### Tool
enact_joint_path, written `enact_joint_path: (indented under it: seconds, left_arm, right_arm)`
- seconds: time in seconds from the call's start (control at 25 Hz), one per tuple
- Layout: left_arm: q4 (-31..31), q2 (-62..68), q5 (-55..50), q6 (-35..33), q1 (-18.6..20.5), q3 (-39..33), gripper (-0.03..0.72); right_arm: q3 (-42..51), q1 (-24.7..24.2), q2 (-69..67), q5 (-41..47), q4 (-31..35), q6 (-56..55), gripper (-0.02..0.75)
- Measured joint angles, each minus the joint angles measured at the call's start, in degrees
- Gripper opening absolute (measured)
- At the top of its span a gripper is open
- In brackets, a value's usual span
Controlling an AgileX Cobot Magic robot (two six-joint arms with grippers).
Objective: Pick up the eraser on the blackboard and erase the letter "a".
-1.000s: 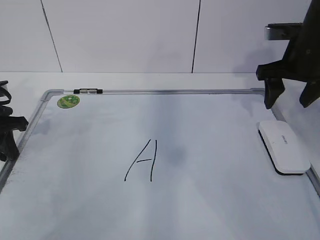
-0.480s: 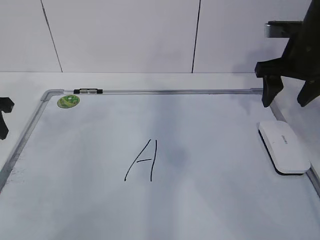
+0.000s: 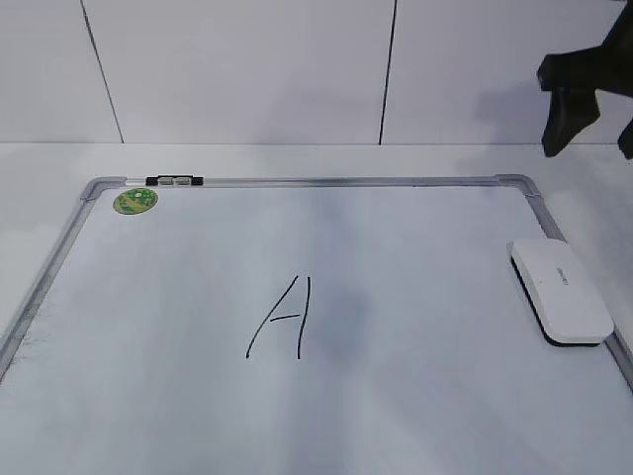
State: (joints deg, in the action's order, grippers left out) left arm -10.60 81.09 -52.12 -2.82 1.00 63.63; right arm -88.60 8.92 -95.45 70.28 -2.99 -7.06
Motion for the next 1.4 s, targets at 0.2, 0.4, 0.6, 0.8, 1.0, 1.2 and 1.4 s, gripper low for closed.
enact_joint_path:
  seconds: [0.2, 0.4, 0.6, 0.8, 1.0, 1.2, 1.4]
  left_arm:
    - [-0.7, -6.5, -3.8, 0.1, 0.0, 0.0, 0.312]
    - [-0.8, -13.3, -7.0, 0.1, 0.0, 0.0, 0.313]
    - [-1.8, -20.4, -9.7, 0.1, 0.0, 0.0, 0.313]
    - [-2.0, -26.6, -12.9, 0.1, 0.0, 0.0, 0.313]
    - [-3.3, -32.4, -17.0, 0.2, 0.0, 0.0, 0.317]
    - [-6.1, -39.1, -19.6, 0.4, -2.2, 0.0, 0.319]
    - [-6.3, -45.6, -20.4, 0.4, -3.6, 0.1, 0.319]
  right_arm:
    - [0.0, 0.0, 7.2, 0.6, 1.8, 0.0, 0.593]
    - [3.1, 0.0, 16.0, 0.8, 2.3, 0.0, 0.593]
    - [10.3, 0.0, 24.8, 1.2, 3.4, -0.4, 0.593]
    - [17.3, 2.8, 33.2, 1.4, 3.9, -1.7, 0.593]
    - [22.8, 7.9, 40.9, 1.5, 4.2, -2.1, 0.593]
    - [27.1, 9.2, 49.3, 1.6, 4.2, -3.0, 0.593]
    - [32.2, 9.2, 58.2, 1.9, 4.6, -3.6, 0.592]
